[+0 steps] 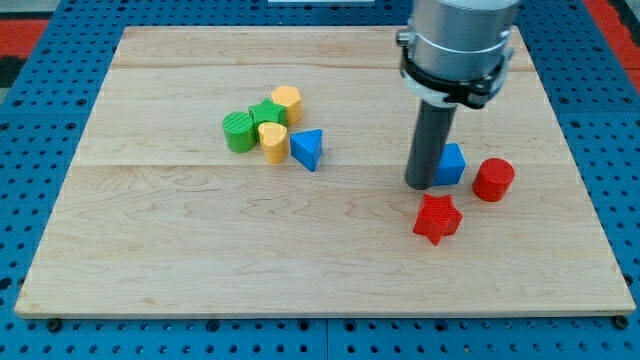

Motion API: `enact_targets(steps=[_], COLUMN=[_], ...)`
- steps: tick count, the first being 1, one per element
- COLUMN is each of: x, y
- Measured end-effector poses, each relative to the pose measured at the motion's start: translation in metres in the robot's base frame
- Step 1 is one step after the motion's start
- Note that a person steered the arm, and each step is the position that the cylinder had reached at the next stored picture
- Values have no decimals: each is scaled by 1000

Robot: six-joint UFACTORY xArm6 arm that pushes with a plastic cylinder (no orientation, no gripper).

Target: Move the red star to the bottom right

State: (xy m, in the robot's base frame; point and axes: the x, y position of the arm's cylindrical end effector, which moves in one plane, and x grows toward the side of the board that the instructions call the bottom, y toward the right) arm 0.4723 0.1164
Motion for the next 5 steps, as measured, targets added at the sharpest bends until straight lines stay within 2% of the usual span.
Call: enact_targets(steps=[1, 5], x=[3, -3], y=[22, -31])
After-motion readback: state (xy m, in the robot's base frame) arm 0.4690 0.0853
